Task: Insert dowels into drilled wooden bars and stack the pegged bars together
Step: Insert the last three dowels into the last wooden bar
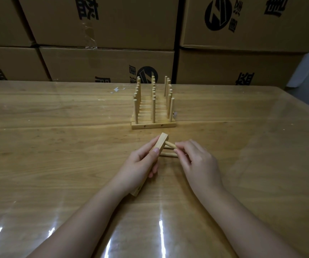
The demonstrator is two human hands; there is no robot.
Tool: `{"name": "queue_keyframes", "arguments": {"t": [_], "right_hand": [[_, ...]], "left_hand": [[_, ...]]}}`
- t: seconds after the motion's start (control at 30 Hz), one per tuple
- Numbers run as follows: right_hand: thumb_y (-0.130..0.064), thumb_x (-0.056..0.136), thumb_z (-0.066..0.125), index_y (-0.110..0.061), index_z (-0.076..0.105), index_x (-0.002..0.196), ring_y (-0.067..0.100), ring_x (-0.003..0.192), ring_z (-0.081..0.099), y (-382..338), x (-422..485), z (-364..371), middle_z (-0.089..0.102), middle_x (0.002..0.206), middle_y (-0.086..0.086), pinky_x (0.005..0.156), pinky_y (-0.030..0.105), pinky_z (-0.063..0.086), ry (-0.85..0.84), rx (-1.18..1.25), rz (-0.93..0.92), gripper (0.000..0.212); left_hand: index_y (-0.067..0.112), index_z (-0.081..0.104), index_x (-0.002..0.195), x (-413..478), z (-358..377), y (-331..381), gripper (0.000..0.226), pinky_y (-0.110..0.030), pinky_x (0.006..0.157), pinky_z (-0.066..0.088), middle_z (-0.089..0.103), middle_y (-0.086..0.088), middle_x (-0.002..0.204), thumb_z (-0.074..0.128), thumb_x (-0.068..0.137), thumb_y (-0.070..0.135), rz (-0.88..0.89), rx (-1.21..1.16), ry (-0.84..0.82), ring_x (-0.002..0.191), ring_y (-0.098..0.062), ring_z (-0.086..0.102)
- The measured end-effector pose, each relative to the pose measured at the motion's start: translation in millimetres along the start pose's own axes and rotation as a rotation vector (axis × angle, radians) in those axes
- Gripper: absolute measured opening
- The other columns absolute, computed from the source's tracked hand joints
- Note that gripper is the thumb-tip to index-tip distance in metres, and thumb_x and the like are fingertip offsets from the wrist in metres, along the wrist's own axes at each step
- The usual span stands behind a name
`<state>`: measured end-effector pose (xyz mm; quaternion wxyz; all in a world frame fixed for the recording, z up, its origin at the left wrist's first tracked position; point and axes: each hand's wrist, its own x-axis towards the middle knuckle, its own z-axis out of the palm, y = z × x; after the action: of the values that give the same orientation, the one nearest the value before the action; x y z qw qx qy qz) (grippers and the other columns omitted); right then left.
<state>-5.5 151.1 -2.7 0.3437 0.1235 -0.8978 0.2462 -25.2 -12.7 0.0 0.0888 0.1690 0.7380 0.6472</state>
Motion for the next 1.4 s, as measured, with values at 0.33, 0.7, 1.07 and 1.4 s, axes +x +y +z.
{"name": "queue_keyframes", "arguments": {"t": [0.33,0.7,1.07,1.4], "right_hand": [[-0.008,0.084,0.066,-0.009,0.068,0.092,0.018,0.072,0.064,-2,0,-1,0.067,0.082,0.002,0.057,0.029,0.051,-0.015,0.019,0.018,0.008],[-0.014,0.092,0.054,-0.014,0.068,0.108,0.019,0.091,0.062,-1,2,-3,0.068,0.102,0.0,0.074,0.032,0.049,-0.133,0.102,0.176,0.022],[-0.022,0.094,0.052,-0.035,0.069,0.083,0.0,0.068,0.05,8,12,-9,0.056,0.06,-0.022,0.066,0.019,0.038,-0.388,0.571,0.66,0.024],[-0.024,0.097,0.046,-0.02,0.068,0.09,0.003,0.048,0.041,14,12,-20,0.051,0.058,-0.01,0.05,0.019,0.034,-0.62,0.691,0.759,0.023]], "left_hand": [[0.037,0.042,0.137,-1,2,-1,0.041,-0.014,0.058,0.042,0.045,-0.001,0.061,0.043,0.1,0.021,0.034,0.057,-0.004,0.055,-0.007,0.043],[0.042,0.039,0.14,0,-4,-11,0.044,-0.015,0.063,0.042,0.05,0.013,0.057,0.044,0.099,0.026,0.074,0.185,-0.062,0.057,-0.003,0.048],[0.043,0.036,0.142,-1,-3,-9,0.046,-0.017,0.068,0.043,0.049,0.014,0.057,0.044,0.099,0.027,0.091,0.286,-0.083,0.056,0.0,0.047],[0.047,0.034,0.141,-1,-5,-4,0.045,-0.02,0.07,0.045,0.052,0.013,0.059,0.043,0.099,0.031,0.039,0.342,-0.155,0.058,-0.002,0.049]]}}
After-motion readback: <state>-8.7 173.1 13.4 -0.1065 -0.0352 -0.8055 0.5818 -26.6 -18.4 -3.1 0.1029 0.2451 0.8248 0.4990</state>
